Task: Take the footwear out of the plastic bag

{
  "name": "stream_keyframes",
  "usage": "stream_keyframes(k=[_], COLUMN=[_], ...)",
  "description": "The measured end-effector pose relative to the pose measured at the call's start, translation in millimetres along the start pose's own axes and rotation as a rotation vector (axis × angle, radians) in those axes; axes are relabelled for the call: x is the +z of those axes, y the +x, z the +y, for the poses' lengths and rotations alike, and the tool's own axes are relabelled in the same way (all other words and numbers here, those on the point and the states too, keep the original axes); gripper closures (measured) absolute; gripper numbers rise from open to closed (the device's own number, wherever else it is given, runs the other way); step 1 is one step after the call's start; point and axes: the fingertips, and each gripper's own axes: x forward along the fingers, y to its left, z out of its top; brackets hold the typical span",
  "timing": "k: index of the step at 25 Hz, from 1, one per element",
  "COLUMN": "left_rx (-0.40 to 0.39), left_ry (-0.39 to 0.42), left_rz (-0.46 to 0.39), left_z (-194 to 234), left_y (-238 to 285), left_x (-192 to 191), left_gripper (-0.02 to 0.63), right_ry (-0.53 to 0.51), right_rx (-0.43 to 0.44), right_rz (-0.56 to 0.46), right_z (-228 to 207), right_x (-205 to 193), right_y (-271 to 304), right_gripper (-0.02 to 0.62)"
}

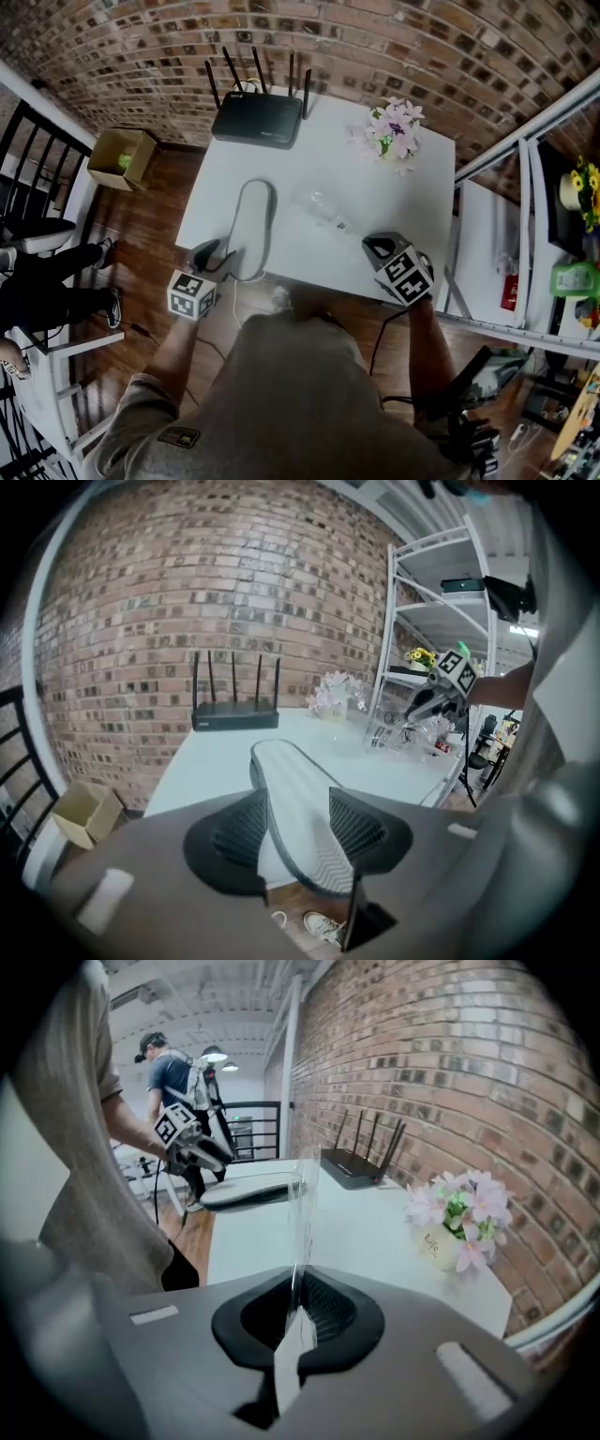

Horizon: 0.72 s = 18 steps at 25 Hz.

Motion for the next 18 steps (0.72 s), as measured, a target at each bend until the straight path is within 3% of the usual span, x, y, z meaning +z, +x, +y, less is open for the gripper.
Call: stream_keyframes(k=[5, 7, 14, 18], left_rx=[-0.039, -0.064, -0.141, -0.159], left_ry=[0.071, 0.086, 0.118, 0.117], left_rz=[-0.103, -0.123, -0.131, -0.124], left_z=[-30, -47, -99, -116], left_y=[-6, -4, 4, 10], left_x=[40, 51, 61, 56], left_gripper=[0.419, 0.419, 0.419, 0.419], right_ry=[0.384, 0.475, 0.533, 0.525], right_rx=[-0.019, -0.034, -0.072, -0.040], right_rz=[-0.073, -0.077, -0.051, -0.041], right_z=[-34, -43, -52, -43], right_x=[-29, -44, -74, -79], right_y=[0, 1, 8, 15], right_gripper=[0.581, 0.580, 0.489, 0.446])
